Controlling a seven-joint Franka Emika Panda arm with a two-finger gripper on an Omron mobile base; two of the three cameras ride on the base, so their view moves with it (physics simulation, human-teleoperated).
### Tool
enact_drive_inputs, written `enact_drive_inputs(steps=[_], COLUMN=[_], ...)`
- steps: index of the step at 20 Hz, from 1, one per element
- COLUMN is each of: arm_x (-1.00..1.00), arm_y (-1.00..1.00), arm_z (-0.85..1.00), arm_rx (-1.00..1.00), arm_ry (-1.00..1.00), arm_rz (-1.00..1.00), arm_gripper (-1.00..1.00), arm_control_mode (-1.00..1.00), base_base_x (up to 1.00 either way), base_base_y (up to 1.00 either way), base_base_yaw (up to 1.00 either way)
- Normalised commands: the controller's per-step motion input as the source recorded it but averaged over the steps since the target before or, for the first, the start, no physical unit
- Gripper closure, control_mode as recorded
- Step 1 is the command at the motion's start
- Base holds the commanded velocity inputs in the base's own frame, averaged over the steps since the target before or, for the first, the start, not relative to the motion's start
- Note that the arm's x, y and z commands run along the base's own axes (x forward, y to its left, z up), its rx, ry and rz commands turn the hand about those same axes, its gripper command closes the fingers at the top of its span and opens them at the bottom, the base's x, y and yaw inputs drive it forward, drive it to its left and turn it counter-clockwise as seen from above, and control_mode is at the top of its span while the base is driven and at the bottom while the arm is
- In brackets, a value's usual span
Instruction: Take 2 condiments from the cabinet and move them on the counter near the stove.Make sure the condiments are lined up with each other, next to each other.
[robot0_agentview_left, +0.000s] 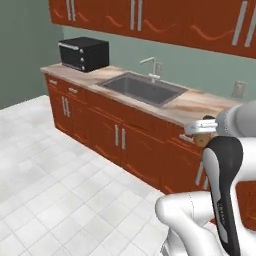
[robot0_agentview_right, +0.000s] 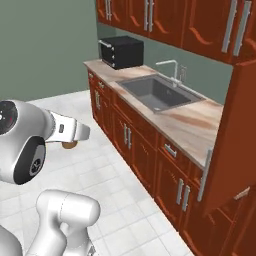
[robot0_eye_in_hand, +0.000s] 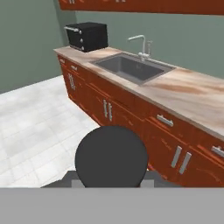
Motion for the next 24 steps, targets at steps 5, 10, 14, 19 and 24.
enact_drive_inputs(steps=[5, 10, 14, 19, 24], arm_x=[0.0, 0.0, 0.0, 0.0, 0.0], arm_y=[0.0, 0.0, 0.0, 0.0, 0.0], arm_z=[0.0, 0.0, 0.0, 0.0, 0.0], arm_rx=[0.0, 0.0, 0.0, 0.0, 0.0], arm_ry=[0.0, 0.0, 0.0, 0.0, 0.0], arm_rz=[0.0, 0.0, 0.0, 0.0, 0.0], arm_gripper=[1.0, 1.0, 1.0, 1.0, 1.0], arm_control_mode=[1.0, 1.0, 1.0, 1.0, 1.0], base_base_x=[0.0, 0.1, 0.25, 0.26, 0.03], base_base_y=[0.39, 0.33, 0.37, 0.35, 0.27], base_base_yaw=[0.54, 0.49, 0.44, 0.44, 0.5])
